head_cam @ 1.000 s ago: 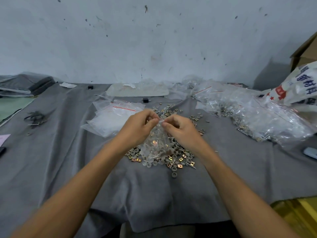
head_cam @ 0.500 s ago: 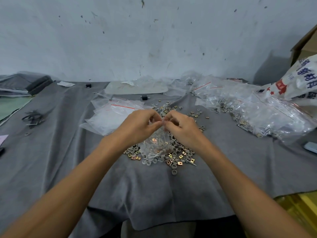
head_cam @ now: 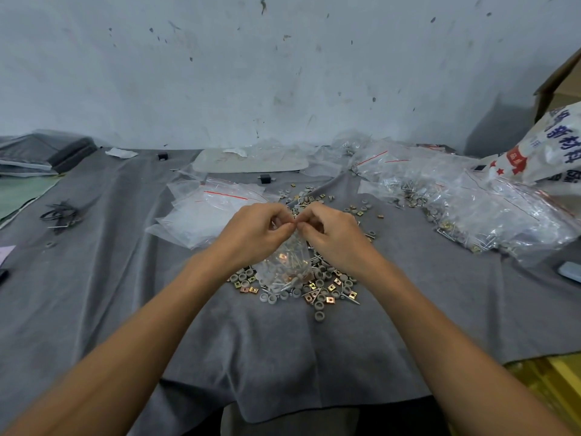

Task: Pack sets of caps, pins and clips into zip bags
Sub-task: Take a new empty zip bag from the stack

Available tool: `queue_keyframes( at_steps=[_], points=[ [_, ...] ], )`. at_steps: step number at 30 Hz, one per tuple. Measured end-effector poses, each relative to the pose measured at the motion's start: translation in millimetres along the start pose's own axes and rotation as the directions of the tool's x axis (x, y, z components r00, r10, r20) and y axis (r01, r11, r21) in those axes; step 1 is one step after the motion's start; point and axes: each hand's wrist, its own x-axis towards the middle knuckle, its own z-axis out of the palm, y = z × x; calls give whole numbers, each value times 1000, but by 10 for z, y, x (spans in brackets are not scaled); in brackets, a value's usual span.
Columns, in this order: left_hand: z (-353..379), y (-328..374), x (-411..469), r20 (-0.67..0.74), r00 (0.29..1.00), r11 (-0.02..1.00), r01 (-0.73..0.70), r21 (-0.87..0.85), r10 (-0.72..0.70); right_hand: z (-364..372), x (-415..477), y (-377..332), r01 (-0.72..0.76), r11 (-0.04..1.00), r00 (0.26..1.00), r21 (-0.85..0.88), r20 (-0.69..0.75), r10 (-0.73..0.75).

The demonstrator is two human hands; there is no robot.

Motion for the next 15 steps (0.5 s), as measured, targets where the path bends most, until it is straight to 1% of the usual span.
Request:
queue_keyframes(
  at_steps=[3,10,15],
  points=[
    [-16,-36,0,0,999,999,32,-24,-32,-16,-3,10,1,1000,1000,2,2,-1],
    [-38,-28,2,-14,999,999,31,-10,-31,-23,-7,-19,-1,1000,1000,-8,3,1],
    [-36,-16,-13,-1,999,999,34,-40,-34,-31,2,-54,8,1000,1000,8,19,-8]
  ],
)
